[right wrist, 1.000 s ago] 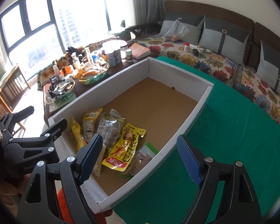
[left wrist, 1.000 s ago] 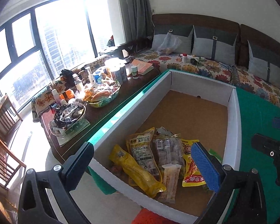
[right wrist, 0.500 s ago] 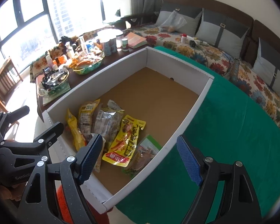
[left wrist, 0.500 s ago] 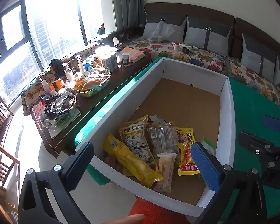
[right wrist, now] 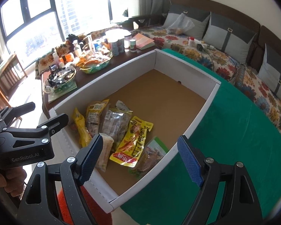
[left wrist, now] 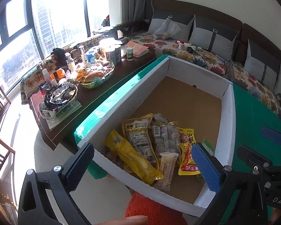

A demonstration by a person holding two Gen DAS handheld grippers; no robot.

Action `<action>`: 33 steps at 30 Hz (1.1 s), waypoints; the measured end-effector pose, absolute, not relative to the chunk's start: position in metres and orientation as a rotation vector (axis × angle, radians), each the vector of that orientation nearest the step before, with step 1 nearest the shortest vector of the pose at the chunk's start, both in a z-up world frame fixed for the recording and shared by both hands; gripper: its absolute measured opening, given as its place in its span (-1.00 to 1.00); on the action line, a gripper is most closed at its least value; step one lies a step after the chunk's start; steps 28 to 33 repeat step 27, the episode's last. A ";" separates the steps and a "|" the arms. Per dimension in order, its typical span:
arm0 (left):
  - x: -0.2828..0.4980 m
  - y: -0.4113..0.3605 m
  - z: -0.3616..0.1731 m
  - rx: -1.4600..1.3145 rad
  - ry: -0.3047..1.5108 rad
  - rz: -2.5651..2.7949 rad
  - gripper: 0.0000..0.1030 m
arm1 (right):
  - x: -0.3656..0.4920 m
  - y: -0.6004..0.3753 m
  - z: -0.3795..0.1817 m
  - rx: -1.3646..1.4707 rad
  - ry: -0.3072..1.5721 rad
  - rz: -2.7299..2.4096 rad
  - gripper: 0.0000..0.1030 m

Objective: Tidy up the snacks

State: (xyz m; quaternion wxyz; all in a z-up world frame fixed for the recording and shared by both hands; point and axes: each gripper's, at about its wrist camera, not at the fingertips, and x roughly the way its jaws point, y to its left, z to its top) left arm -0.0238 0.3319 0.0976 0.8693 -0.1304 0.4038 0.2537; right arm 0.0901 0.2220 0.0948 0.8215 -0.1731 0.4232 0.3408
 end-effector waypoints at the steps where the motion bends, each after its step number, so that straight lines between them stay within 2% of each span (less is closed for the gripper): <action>1: -0.024 0.331 0.098 -0.258 0.841 0.539 0.99 | 0.090 0.222 0.095 -0.369 0.902 0.725 0.64; 33: -0.024 0.327 0.097 -0.264 0.834 0.541 0.99 | 0.087 0.218 0.085 -0.387 0.913 0.726 0.64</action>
